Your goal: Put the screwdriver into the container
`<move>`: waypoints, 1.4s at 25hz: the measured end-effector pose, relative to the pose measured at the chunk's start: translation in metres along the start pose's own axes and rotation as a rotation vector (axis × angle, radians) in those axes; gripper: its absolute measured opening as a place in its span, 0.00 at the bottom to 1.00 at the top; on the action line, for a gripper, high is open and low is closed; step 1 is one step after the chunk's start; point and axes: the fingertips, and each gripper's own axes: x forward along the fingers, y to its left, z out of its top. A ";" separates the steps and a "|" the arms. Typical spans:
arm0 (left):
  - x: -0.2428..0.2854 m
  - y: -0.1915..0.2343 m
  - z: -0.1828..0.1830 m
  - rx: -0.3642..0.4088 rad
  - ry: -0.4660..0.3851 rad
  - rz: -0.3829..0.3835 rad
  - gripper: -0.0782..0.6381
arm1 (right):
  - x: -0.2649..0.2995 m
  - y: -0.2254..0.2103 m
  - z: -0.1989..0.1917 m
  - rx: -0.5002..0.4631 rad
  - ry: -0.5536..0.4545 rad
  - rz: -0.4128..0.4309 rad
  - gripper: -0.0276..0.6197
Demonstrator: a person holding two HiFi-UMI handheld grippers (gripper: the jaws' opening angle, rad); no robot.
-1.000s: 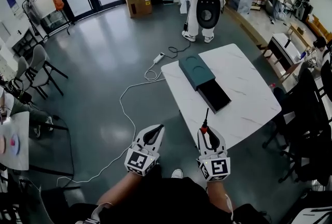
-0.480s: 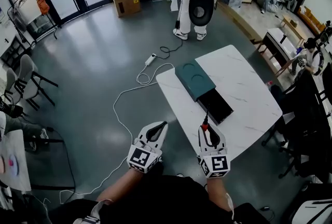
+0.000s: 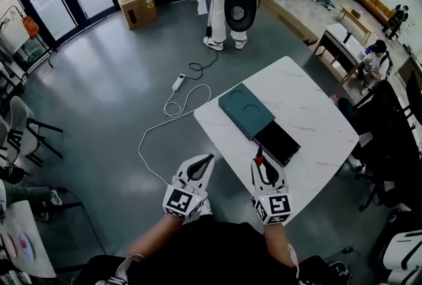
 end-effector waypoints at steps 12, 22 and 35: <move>0.028 0.016 -0.012 -0.020 0.001 -0.160 0.12 | 0.015 -0.019 -0.008 0.000 0.049 -0.147 0.21; 0.092 -0.005 -0.012 0.017 -0.008 -0.252 0.12 | 0.007 -0.084 -0.018 0.012 0.060 -0.247 0.21; 0.171 -0.016 -0.010 0.022 0.023 -0.265 0.12 | 0.010 -0.157 -0.044 -0.076 0.137 -0.256 0.21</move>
